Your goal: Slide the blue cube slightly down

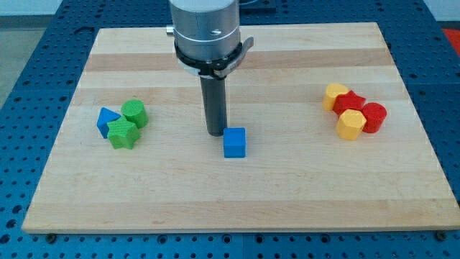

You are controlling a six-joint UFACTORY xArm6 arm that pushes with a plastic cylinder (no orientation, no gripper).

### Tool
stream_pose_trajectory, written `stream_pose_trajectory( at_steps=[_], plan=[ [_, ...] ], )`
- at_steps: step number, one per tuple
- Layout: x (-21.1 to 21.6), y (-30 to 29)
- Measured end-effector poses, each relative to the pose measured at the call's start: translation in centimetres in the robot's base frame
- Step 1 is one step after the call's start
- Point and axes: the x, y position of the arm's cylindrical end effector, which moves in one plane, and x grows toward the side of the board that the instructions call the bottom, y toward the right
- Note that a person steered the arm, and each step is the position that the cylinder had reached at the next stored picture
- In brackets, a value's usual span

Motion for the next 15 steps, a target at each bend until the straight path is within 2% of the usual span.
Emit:
stream_pose_trajectory(
  at_steps=[1, 3, 4, 5, 6, 7, 9, 12, 15],
  plan=[
    [0.0, 2.5],
    [0.5, 12.3],
    [-0.3, 13.9],
    [-4.6, 9.9],
    [-4.6, 4.1],
    [-3.2, 1.4],
    [-0.9, 3.1],
    [3.4, 9.2],
    [2.6, 6.3]
  ],
)
